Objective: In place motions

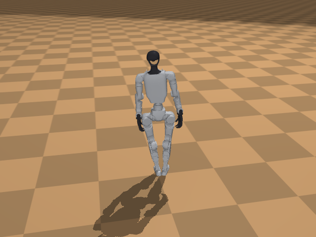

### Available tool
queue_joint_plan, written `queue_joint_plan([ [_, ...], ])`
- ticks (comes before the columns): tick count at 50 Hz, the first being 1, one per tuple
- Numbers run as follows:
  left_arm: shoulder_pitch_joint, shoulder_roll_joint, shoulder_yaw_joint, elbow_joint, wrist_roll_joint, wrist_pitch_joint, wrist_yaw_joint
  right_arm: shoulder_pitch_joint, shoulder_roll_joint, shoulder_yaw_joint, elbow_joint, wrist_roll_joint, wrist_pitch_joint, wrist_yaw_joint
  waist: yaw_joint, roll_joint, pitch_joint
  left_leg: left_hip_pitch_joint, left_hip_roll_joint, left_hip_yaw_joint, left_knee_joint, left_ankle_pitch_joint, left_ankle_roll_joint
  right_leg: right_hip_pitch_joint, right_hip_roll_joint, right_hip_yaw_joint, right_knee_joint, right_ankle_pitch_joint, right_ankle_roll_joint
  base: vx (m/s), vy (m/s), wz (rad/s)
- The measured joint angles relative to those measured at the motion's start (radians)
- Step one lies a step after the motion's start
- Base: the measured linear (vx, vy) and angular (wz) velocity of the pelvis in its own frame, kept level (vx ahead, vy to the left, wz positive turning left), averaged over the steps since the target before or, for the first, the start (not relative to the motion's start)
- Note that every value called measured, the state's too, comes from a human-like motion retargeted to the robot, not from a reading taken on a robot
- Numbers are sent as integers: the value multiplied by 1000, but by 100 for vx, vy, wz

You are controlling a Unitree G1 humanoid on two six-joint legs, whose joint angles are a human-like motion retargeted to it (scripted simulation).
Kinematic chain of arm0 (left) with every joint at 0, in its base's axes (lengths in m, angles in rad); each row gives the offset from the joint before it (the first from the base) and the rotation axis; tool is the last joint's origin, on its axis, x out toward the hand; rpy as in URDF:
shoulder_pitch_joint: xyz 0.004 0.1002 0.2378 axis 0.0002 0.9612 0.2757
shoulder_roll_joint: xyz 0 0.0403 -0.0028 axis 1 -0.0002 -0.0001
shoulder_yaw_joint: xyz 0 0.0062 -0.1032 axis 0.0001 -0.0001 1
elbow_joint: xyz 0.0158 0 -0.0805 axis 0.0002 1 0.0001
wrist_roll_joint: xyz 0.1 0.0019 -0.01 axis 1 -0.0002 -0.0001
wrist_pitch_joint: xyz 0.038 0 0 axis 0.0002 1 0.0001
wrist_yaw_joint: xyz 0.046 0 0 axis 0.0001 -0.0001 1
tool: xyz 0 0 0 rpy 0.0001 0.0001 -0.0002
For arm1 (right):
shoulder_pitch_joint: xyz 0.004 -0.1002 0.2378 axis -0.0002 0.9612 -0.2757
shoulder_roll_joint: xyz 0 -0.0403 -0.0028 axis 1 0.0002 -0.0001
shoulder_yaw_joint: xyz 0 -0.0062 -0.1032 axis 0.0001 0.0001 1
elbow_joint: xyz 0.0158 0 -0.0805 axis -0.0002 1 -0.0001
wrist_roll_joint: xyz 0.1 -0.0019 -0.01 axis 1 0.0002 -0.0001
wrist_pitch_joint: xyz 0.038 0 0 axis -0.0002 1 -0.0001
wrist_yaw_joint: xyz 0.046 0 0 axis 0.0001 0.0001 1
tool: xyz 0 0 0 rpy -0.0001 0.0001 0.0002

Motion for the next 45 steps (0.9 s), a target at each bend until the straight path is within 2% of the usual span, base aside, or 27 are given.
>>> queue_joint_plan([
  [5,29,-2,4,27,67,-10,-23,-14,9,5,-52,18,-12,-31,12,12,-41,-19,-13,-6,-18,9,-8,-20,-17,5,-2,-7,3,-1,1,12],
  [9,26,7,-60,43,134,2,26,-33,29,2,-109,74,-33,-4,12,17,-11,-12,-10,-19,-18,17,-11,-13,-18,-3,11,-15,6,-13,-1,16],
  [13,36,6,-59,21,172,2,-25,-24,49,-3,-167,79,-55,34,11,22,-9,-11,-10,-20,-19,16,-10,-9,-18,-12,11,-14,5,-2,-1,3],
  [23,5,-5,19,-14,30,-2,-51,3,26,-21,-131,70,-42,34,23,1,1,1,-18,-15,-20,16,-4,-6,-30,-11,34,-16,6,0,0,0],
  [30,-61,41,-92,-11,66,1,-104,30,-19,-49,-97,30,-38,2,-27,17,21,-3,1,17,-34,32,6,-61,-36,-3,133,-33,12,-10,1,-5],
  [35,-101,68,-187,-9,91,-3,-135,22,-25,-43,-118,8,-39,-15,-79,44,55,6,42,135,-52,16,5,-128,2,73,185,-10,-21,-39,17,-119],
  [38,-113,72,-213,3,98,0,-128,9,-16,-33,-142,9,-49,-13,-92,61,71,8,73,257,-59,-13,9,-156,36,135,177,-30,-46,-54,36,-258],
  [40,-112,73,-217,8,101,1,-125,2,-11,-27,-152,12,-56,-3,-108,76,75,11,99,344,-63,-34,4,-169,45,121,169,-44,-60,-58,44,-267],
  [45,-105,82,-207,12,101,0,-133,-26,-15,6,-158,27,-59,37,-156,128,100,29,190,655,-74,-97,-35,-155,-24,-223,171,-94,-98,-57,53,-330],
])
